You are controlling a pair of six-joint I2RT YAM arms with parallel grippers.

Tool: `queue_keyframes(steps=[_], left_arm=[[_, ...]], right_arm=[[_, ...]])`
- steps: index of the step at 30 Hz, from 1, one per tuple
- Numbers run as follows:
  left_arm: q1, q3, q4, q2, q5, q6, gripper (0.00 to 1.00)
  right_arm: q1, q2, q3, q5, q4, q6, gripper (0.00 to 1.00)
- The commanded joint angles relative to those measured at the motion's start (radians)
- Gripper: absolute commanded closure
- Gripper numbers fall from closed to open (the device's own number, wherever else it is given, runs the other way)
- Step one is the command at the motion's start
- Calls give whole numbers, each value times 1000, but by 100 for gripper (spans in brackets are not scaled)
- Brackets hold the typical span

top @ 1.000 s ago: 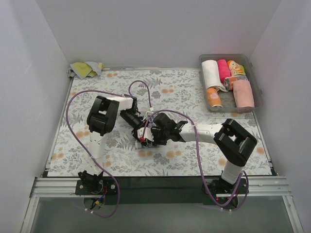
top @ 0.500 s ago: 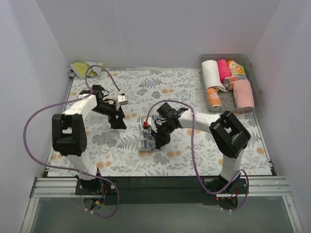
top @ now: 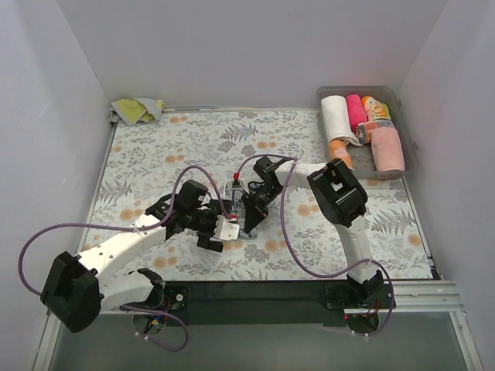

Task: Roll the towels
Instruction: Roll the towel

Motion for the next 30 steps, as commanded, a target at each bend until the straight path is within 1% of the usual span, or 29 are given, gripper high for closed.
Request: queue_keyframes(steps=[1, 3, 5, 7, 9, 10, 11, 12, 13, 14, 15, 16, 18, 19, 20, 22, 24, 25, 27, 28, 29, 30], left_arm=[[-85, -21, 180, 64, -157, -32, 11], [-114, -18, 214, 105, -175, -31, 14], [-132, -17, 248, 163, -187, -20, 19], [-149, -24, 279, 220, -207, -17, 21], [-160, -26, 284, 262, -232, -14, 28], [-162, -26, 278, 277, -238, -11, 34], [-163, -23, 265, 304, -236, 0, 48], [-162, -21, 255, 309, -236, 0, 56], [-162, -14, 217, 317, -230, 1, 62], [-162, -6, 183, 323, -197, 12, 73], [-162, -2, 151, 326, -181, 27, 76], [-162, 11, 85, 326, -160, 33, 80], [-162, 24, 22, 337, -109, 46, 87], [-160, 34, -39, 343, -91, 46, 88], [-159, 63, -73, 355, -71, 49, 89], [-148, 98, -164, 409, -17, 37, 90], [-122, 165, -225, 487, 26, 35, 89], [-107, 193, -274, 513, 76, 29, 88], [-53, 273, -327, 574, 127, 29, 87], [-35, 299, -374, 634, 177, 35, 86], [-15, 327, -397, 671, 197, 40, 85], [24, 391, -425, 706, 224, 44, 85]], right_arm=[[-3, 62, 17, 16, -22, -16, 99], [-6, 71, 14, 9, -18, -14, 99], [-6, 75, 12, 6, -18, -14, 99], [-7, 79, 12, 8, -16, -14, 99], [-7, 77, 14, 14, -13, -14, 99], [-9, 77, 15, 19, -15, -11, 99], [-10, 77, 20, 35, -13, -8, 99], [-17, 74, 23, 45, -16, 0, 99], [-21, 71, 29, 54, -15, 10, 93], [-36, 56, 31, 78, -16, 15, 89], [-49, 46, 32, 92, -16, 21, 86], [-61, 36, 40, 127, -18, 41, 76], [-108, -3, 49, 155, -19, 56, 63], [-125, -19, 52, 169, -19, 63, 58], [-160, -59, 60, 189, -18, 72, 45], [-194, -102, 65, 201, -11, 79, 35], [-231, -165, 63, 232, -5, 84, 35], [-239, -188, 55, 247, 1, 84, 35], [-251, -269, 5, 282, 36, 83, 35], [-251, -333, -20, 305, 56, 83, 35], [-250, -368, -47, 307, 100, 83, 36], [-248, -403, -111, 310, 122, 75, 37]])
